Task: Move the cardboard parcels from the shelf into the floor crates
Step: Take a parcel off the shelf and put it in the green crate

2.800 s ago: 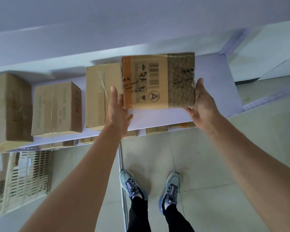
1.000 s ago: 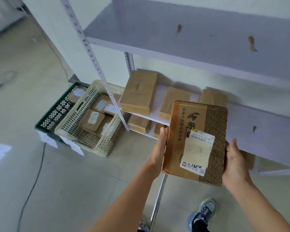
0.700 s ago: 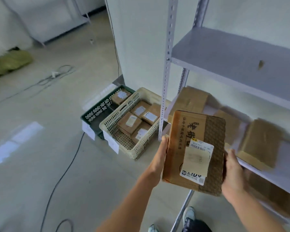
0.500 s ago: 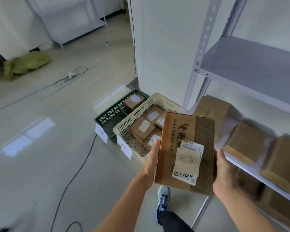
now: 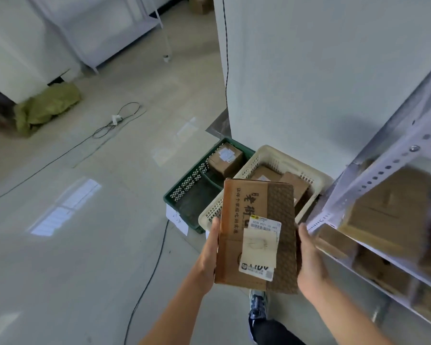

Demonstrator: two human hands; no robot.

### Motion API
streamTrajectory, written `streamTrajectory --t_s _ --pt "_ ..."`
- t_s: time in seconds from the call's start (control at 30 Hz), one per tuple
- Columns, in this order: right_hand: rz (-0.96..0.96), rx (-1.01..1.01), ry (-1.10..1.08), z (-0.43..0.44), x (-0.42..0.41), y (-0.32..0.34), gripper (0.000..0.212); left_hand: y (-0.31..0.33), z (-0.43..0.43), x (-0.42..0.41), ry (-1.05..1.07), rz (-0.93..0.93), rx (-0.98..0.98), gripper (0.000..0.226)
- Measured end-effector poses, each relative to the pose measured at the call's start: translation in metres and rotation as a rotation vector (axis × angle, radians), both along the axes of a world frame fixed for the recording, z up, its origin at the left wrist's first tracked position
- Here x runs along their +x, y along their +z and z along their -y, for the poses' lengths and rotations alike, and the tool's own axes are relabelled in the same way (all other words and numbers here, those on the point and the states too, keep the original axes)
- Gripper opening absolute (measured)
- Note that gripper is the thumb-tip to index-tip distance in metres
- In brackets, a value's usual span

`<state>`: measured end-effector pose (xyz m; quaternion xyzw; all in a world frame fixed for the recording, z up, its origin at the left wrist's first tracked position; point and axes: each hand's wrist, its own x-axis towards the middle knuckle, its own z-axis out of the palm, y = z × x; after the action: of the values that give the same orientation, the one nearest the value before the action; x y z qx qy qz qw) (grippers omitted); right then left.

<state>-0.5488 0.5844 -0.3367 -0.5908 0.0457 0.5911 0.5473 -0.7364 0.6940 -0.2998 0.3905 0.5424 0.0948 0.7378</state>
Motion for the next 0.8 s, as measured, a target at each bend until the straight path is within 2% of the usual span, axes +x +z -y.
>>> streamTrajectory --t_s 0.2,0.37,0.47,0.63,0.8 --pt "-0.056 0.005 -0.011 -0.082 -0.029 -0.014 0.083 -0.012 -0.089 -0.022 -0.007 -0.099 -0.048 0.083" --pt "-0.086 -0.029 -0.04 -0.154 -0.063 -0.047 0.085 -0.047 -0.179 -0.046 -0.017 -0.158 -0.094 0.081" --pt "-0.08 -0.044 -0.108 -0.21 -0.085 -0.075 0.083 -0.081 -0.247 -0.062 -0.119 -0.146 -0.108 0.071" --pt "-0.045 -0.133 -0.197 -0.319 -0.12 -0.143 0.09 -0.16 -0.374 -0.08 -0.271 -0.147 -0.008 0.069" --pt "-0.054 -0.2 -0.27 -0.405 -0.151 -0.236 0.074 -0.252 -0.478 -0.09 -0.452 -0.198 -0.055 0.073"
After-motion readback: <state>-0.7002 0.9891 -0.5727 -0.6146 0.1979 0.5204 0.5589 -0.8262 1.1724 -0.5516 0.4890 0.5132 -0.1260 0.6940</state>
